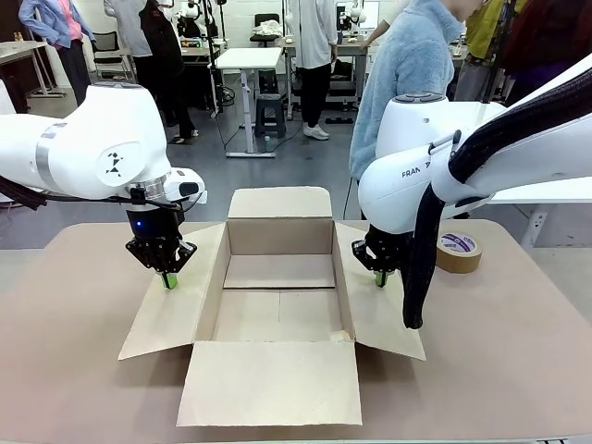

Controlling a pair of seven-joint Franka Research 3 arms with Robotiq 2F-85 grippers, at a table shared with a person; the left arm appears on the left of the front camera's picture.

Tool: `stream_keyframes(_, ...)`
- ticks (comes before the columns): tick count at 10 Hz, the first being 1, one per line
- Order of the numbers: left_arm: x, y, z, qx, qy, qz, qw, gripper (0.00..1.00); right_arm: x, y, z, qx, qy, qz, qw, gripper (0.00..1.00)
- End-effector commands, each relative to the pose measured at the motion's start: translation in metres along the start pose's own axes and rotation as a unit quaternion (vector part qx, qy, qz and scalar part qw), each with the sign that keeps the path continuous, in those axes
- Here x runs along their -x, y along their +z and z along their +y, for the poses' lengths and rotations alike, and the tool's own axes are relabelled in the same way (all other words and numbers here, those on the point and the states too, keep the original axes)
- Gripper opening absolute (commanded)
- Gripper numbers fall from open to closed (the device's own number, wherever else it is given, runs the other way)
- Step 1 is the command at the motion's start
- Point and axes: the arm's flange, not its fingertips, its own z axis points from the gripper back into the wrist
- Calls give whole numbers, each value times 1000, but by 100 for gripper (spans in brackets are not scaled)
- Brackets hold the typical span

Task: Wrap the clocks to prevent damage.
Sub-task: Once the human has placed the objects inside and stepped back, release both hands from the side flaps of the Package Box.

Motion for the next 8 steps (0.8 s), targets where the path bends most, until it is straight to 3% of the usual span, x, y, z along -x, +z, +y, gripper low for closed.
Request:
stream_keyframes(1,0,0,0,0,0,0,1000,0,2,-2,2,2,-2,2,1000,1)
stream_keyframes(8,0,0,0,0,0,0,1000,0,2,-2,2,2,-2,2,1000,1)
